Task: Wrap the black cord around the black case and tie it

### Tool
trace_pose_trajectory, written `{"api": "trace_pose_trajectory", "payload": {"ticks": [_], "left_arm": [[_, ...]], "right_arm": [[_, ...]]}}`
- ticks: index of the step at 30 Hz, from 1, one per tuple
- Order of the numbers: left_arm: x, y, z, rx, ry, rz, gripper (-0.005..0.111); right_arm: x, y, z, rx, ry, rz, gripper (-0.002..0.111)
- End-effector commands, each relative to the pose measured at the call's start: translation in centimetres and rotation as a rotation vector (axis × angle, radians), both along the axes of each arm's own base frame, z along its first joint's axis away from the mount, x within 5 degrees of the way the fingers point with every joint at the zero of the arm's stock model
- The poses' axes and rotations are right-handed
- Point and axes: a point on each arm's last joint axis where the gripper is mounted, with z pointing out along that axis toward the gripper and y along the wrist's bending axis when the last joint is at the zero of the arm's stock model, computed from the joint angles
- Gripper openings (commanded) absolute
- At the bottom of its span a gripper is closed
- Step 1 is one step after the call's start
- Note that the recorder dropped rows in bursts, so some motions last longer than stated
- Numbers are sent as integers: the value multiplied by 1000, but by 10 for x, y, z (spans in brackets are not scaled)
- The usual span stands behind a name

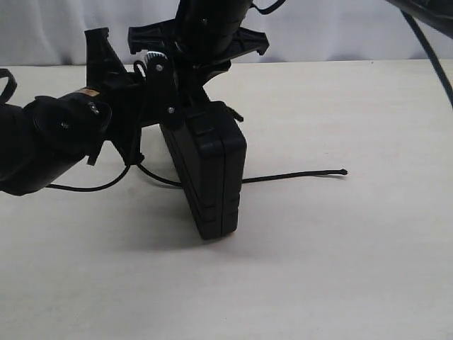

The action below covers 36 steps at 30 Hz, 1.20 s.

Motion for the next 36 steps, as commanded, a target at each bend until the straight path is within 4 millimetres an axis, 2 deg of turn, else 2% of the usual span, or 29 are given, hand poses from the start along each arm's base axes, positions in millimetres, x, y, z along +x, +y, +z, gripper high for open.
{"api": "trace_pose_trajectory", "payload": {"ticks": [1,5,11,13,16,21,24,30,36], "left_arm": [[-3,-7,1,-45,22,-60,0],[-6,-12,-3,-25,76,-140,0],[-1,-7,4,-111,-3,-34,0],[-2,-7,4,-123,4,-33,3],[-4,-10,1,-124,52,-63,17],[-3,-9,1,-130,43,-46,54],[-2,-7,2,-142,33,-20,66],[-3,0,-2,-100,78,47,66],[-1,10,0,-56,33,151,66]], "right_arm": [[-3,4,-1,30,28,4,4],[-3,4,-1,30,28,4,4],[-3,4,-1,28,26,10,4],[-3,4,-1,28,26,10,4],[-3,4,-1,28,26,10,4],[-3,4,-1,28,26,10,4],[-3,4,-1,28,26,10,4],[-3,4,-1,28,26,10,4],[-3,4,-1,28,26,10,4]]}}
